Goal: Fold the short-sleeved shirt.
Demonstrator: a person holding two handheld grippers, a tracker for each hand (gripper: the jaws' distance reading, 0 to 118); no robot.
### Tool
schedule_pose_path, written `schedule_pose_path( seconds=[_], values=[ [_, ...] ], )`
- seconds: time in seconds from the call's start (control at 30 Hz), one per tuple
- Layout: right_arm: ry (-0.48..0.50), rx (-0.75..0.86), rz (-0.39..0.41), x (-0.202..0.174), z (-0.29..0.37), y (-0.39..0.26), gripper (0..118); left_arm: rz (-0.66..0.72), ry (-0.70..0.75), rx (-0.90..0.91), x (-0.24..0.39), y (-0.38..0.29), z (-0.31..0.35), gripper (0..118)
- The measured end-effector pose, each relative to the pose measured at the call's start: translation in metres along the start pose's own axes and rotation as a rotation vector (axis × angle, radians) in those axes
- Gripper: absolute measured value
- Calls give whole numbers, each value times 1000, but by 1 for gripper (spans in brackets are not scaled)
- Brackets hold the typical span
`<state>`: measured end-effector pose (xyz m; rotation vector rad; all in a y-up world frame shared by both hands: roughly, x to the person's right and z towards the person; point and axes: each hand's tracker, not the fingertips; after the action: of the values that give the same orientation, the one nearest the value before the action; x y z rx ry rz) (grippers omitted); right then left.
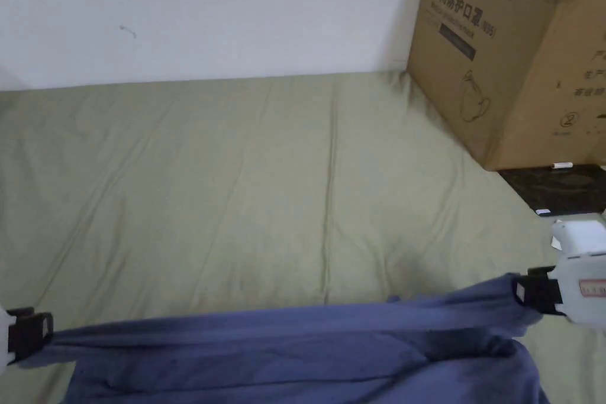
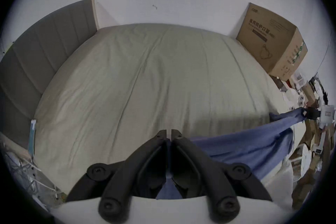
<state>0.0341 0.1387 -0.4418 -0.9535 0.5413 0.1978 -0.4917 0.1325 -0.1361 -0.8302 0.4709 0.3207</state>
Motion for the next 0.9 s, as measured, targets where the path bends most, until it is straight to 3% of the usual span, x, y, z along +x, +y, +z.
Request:
schedule_pose_path(
  seconds=[0.13,0.2,0.37,0.4,0.43,0.47,0.5,0.53,0.57,0.7,0.77,0.8,0.83,0.87,0.9],
  values=[
    [-25,-86,-7,1,0,-64,0,4,-6,-101,1,-52,2,2],
    [-26,-134,-49,5,-5,-90,0,12,0,-124,1,-73,-1,2],
    [-48,-157,-72,18,-32,-120,0,-22,24,-173,2,-103,-16,4],
    [-46,-150,-73,18,-34,-122,2,-20,28,-169,1,-105,-18,12],
    [-54,-146,-71,16,-34,-122,15,1,22,-166,-2,-105,-20,28],
    [-63,-144,-63,14,-32,-122,35,29,13,-183,-3,-103,-19,53],
    [-64,-136,-50,9,-27,-120,65,45,-10,-204,-3,-103,-16,92],
    [-63,-134,-41,9,-26,-119,80,47,-23,-198,-5,-103,-14,112],
    [-73,-134,-37,7,-24,-116,80,45,-31,-188,-6,-103,-12,118],
    [-70,-72,-33,-5,-4,-99,80,24,3,-128,-6,-92,11,114],
    [-64,-17,-4,-21,4,-85,78,58,-21,-84,-10,-85,22,102],
    [-61,2,11,-30,6,-79,67,92,-54,-70,-11,-80,27,74],
    [-61,8,13,-38,5,-74,51,115,-80,-57,-10,-78,31,37],
    [-53,11,13,-49,3,-69,27,123,-94,-44,-10,-77,34,4],
    [-32,30,25,-64,1,-65,3,120,-95,-38,-9,-77,32,0]
  ],
)
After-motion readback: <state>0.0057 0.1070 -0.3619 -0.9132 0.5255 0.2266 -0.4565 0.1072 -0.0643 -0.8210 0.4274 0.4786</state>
